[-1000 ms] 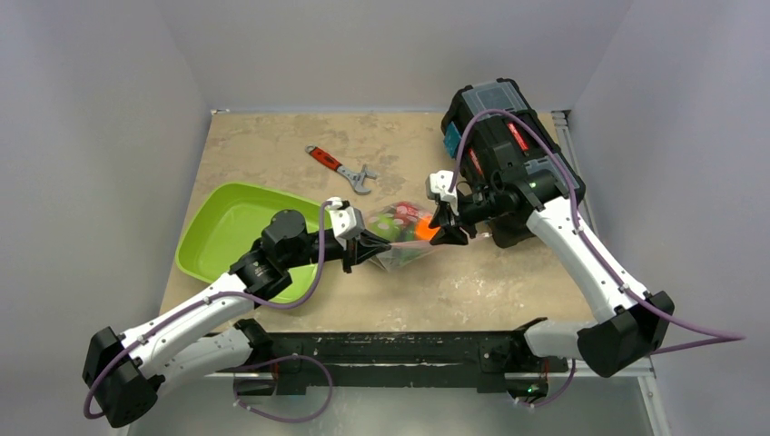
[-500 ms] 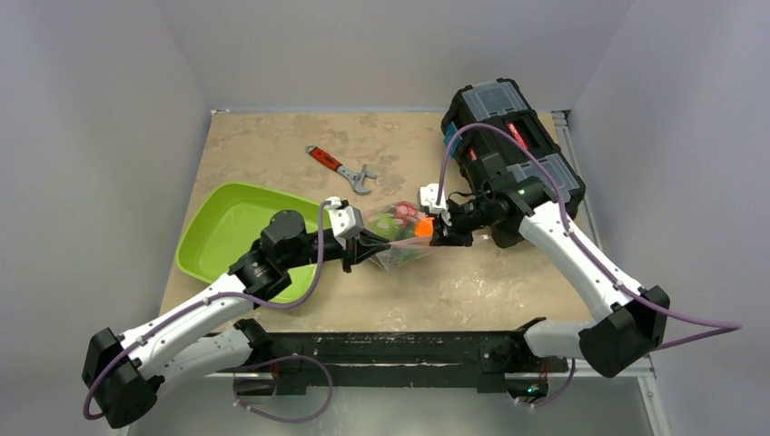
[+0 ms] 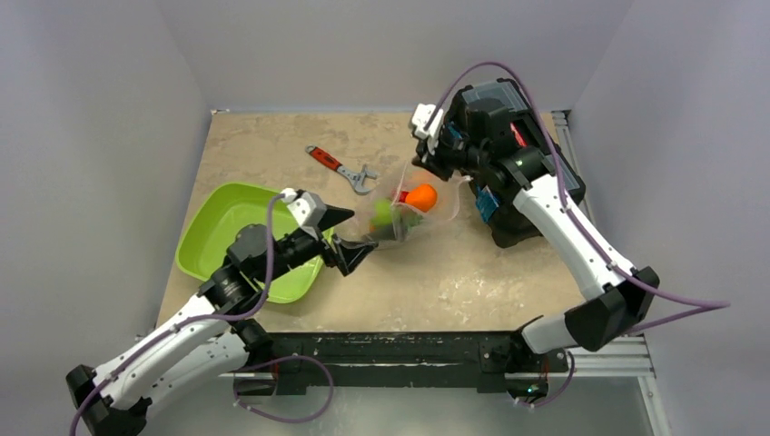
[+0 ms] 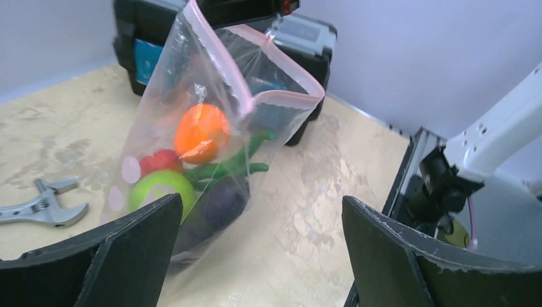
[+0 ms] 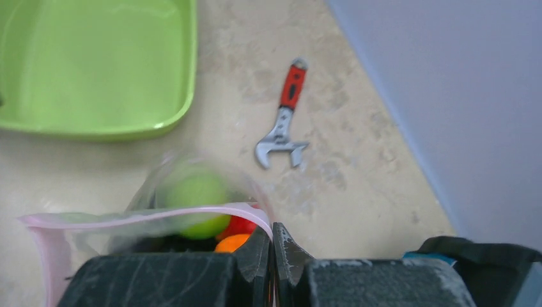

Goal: Open the zip-top bag and remove the fake food
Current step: Open the zipper of the food storage bag at the center of the board.

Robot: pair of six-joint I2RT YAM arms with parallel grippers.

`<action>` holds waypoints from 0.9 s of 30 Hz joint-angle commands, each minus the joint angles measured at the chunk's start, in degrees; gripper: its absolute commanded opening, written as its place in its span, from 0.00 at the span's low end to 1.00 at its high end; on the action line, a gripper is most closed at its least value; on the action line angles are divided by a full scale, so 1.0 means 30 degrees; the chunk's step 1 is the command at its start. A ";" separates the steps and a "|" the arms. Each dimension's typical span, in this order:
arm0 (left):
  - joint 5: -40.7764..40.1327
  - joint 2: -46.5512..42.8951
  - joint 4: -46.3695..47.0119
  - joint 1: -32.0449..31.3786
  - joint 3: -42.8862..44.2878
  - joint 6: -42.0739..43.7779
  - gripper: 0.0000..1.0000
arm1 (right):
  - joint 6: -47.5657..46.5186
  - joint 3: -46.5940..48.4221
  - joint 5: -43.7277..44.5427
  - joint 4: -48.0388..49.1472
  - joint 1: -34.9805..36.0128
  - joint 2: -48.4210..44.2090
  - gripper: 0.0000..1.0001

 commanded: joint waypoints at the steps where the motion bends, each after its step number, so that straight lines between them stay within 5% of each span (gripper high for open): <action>1: -0.3331 -0.1980 -0.2505 0.0138 0.0335 -0.2484 0.96 | 0.2921 0.3131 0.2581 0.4073 -0.0001 0.1832 0.00; 9: -0.4498 -0.2750 -0.6372 0.0123 0.1231 -0.4778 0.96 | 0.5066 1.0947 0.6404 0.5318 0.0002 0.6125 0.00; 14: -0.5121 -0.3056 -0.6513 0.0138 0.1033 -0.5000 0.96 | 0.5694 1.2595 0.8164 0.6380 0.0024 0.7416 0.00; 19: -0.4827 -0.3254 -0.6222 0.0131 0.0591 -0.5437 0.94 | 0.4225 0.7880 0.6518 0.7011 0.0132 0.5199 0.00; 27: -0.1961 -0.2678 -0.3222 0.0138 -0.1437 -0.8543 0.90 | 0.2805 -0.5390 0.2703 0.7513 0.1582 -0.0259 0.00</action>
